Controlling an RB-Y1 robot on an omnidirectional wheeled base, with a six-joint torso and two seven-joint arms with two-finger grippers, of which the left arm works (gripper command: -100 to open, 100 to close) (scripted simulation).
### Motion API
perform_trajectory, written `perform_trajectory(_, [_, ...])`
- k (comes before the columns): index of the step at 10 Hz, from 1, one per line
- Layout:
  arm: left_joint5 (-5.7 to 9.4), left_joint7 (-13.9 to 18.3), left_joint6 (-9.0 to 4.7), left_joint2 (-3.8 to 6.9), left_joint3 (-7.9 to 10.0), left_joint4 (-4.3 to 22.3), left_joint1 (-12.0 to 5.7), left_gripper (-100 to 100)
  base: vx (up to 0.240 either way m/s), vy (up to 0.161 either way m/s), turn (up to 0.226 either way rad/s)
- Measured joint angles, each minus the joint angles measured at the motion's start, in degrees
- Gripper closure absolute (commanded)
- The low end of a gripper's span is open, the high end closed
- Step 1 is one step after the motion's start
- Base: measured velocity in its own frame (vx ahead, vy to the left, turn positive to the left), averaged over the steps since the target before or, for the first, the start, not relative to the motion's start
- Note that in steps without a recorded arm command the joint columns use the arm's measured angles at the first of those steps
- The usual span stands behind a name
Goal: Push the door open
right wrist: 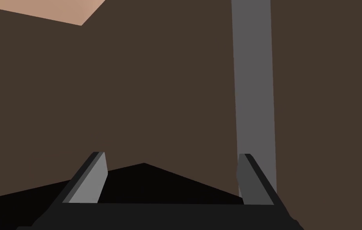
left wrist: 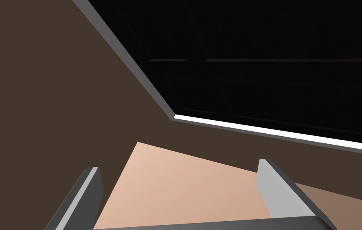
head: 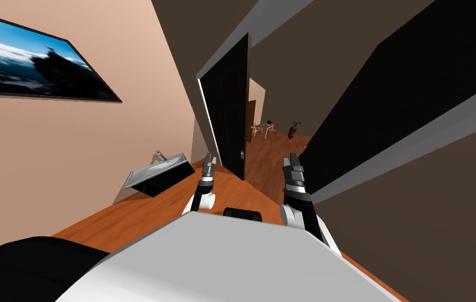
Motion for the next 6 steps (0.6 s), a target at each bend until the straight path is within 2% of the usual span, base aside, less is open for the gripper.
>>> perform_trajectory(4, [-0.1, 0.61, -1.2, 0.92, -1.26, 6.59, -1.69, -100, 0.094, 0.045, -0.084])
perform_trajectory(6, [-0.33, 0.79, -1.71, 1.05, -2.28, 9.62, -2.07, -100, 0.097, 0.046, -0.09])
